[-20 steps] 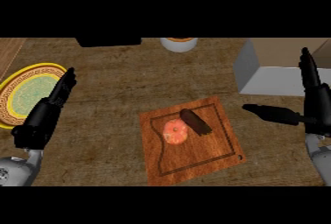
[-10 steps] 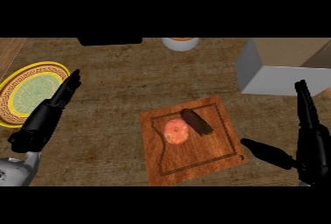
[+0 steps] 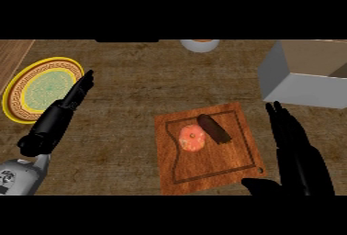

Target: Pick the squash from the cutting board and place it in the cardboard box

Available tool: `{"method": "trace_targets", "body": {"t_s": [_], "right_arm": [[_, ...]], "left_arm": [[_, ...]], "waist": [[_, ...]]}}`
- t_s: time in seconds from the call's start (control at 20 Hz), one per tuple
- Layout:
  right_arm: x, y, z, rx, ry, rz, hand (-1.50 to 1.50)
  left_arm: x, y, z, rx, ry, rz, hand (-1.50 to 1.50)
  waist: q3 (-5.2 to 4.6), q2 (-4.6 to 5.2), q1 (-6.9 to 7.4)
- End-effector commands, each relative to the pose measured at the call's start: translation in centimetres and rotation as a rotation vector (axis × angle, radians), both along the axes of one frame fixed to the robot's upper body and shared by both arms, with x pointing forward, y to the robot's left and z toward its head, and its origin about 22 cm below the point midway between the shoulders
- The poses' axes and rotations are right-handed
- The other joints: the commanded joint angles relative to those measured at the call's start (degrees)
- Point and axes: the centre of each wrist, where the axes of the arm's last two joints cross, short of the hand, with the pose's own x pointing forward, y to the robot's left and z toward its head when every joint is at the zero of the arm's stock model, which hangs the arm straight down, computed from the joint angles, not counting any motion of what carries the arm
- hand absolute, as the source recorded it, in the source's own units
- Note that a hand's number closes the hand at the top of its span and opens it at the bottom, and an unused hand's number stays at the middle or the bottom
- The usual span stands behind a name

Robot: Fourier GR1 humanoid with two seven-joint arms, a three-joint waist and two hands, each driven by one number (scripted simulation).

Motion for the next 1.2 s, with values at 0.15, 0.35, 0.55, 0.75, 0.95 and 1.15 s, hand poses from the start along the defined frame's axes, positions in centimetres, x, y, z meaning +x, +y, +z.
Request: {"method": "trace_targets", "body": {"t_s": [0.15, 0.35, 0.55, 0.75, 0.95, 1.15], "right_arm": [[0.6, 6.6, 2.0, -0.172, 0.223, -0.019, -1.50], [2.2, 9.1, 2.5, -0.210, 0.312, -0.061, -1.50], [3.1, 12.2, 1.1, -0.218, 0.412, -0.089, -1.50], [3.9, 14.7, 0.7, -0.202, 0.448, -0.101, -1.50], [6.0, 15.3, 0.8, -0.195, 0.478, -0.130, -1.50], [6.9, 16.0, 0.2, -0.248, 0.465, -0.168, -1.50]], "left_arm": [[1.5, -1.8, 0.5, -0.004, -0.010, -0.051, 0.00], [1.2, -2.4, 0.4, -0.028, -0.007, -0.063, 0.00], [1.1, -0.7, -0.1, 0.015, 0.001, -0.054, 0.00], [0.5, -2.0, -1.2, -0.022, 0.001, -0.057, 0.00], [2.0, 0.9, 0.3, -0.009, 0.015, -0.029, 0.00], [1.1, -0.7, -1.1, -0.010, 0.014, -0.025, 0.00]], "waist": [[0.07, 0.57, 1.72], [0.19, 0.24, 2.06], [0.18, 0.25, 2.21], [0.31, 0.09, 1.50], [0.38, 0.41, 0.97], [0.39, 0.17, 1.40]]}}
